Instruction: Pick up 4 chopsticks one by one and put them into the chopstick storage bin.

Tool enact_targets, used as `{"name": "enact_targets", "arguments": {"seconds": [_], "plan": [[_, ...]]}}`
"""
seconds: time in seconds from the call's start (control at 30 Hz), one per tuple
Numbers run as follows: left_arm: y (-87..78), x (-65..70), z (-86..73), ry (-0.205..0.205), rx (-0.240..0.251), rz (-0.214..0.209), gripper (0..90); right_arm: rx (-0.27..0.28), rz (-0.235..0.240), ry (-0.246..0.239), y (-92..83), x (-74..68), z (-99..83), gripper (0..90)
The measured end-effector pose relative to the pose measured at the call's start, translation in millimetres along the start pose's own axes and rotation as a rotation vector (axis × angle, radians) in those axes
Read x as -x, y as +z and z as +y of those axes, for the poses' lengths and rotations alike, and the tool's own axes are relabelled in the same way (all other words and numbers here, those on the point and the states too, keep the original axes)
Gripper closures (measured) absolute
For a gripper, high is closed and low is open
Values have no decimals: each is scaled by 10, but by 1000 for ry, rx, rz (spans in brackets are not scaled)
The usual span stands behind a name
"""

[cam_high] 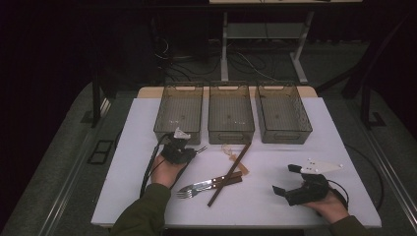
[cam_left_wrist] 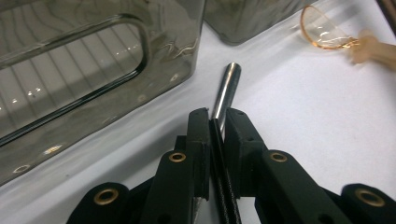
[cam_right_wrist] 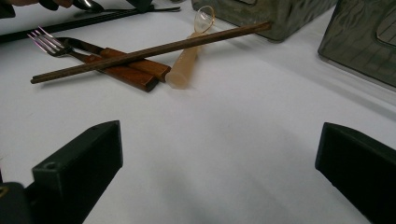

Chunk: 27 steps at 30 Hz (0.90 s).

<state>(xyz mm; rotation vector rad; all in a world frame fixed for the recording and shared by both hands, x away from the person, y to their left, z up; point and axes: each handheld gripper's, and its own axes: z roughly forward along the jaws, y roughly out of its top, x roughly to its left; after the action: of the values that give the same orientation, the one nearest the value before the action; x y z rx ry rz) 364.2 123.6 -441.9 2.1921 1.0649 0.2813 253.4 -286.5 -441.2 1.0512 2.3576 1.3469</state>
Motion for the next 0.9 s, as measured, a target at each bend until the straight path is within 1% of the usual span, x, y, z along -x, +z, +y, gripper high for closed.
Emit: {"name": "enact_targets", "arguments": {"seconds": [0.13,0.23,0.3,0.33,0.37,0.4,0.5,0.6,0.67,0.77,0.83,0.87,0.9], "plan": [[10,32,5,14,4,-13,800,0,1,0,0,1,0,7],[26,67,12,38,-4,-26,800,1,1,0,-1,1,0,7],[40,96,16,44,-7,-35,801,1,1,-1,0,1,0,7],[41,100,20,58,-12,-38,801,0,2,-1,-1,0,0,7],[45,114,22,55,-8,-41,801,1,2,-1,0,-1,0,7],[47,118,25,67,-9,-46,801,0,3,-2,-1,0,0,7],[60,151,27,71,-7,-65,802,0,2,-1,-1,0,0,7],[76,182,30,87,-3,-94,802,0,3,-1,0,-1,0,7],[83,207,37,110,-6,-106,802,0,2,-1,0,-2,0,7],[97,244,48,131,-14,-119,806,1,2,0,-1,-1,0,7],[104,254,56,156,-15,-123,807,1,2,-1,-1,0,0,7],[108,253,58,166,-15,-133,808,0,2,-2,-1,0,0,7],[109,256,58,168,-16,-135,809,1,2,0,-2,-1,0,7]]}}
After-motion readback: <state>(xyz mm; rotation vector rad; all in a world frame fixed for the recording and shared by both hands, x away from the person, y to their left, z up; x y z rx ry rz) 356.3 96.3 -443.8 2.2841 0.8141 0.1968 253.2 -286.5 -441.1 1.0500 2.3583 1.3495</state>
